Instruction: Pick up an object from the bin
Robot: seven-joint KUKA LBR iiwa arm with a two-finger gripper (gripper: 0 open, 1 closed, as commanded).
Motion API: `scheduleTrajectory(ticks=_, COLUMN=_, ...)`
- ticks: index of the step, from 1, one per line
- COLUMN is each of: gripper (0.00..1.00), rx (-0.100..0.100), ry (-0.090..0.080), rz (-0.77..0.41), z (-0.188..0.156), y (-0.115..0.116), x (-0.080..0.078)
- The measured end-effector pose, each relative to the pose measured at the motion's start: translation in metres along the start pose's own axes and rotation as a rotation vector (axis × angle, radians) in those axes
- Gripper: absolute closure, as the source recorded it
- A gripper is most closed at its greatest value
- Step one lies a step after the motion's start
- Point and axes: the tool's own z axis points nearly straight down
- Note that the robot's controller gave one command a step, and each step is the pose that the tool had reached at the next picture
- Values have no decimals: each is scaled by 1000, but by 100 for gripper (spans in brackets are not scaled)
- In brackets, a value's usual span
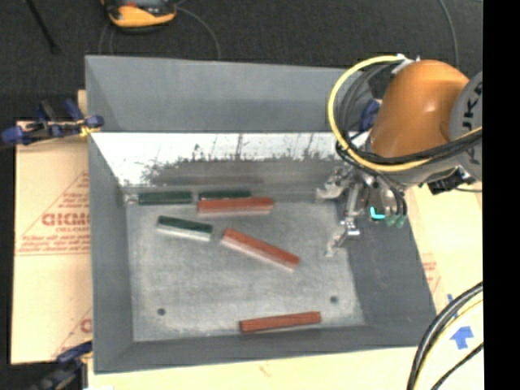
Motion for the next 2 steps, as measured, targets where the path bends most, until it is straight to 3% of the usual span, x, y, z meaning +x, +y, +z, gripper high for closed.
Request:
scheduleTrajectory(ticks=1, gripper=0, rx=1, ry=-7, rz=-1, z=-4, y=0, x=-2)
scheduleTrajectory(ticks=2, gripper=0, rx=0, ry=-14, rz=38, z=47, y=3, x=-1)
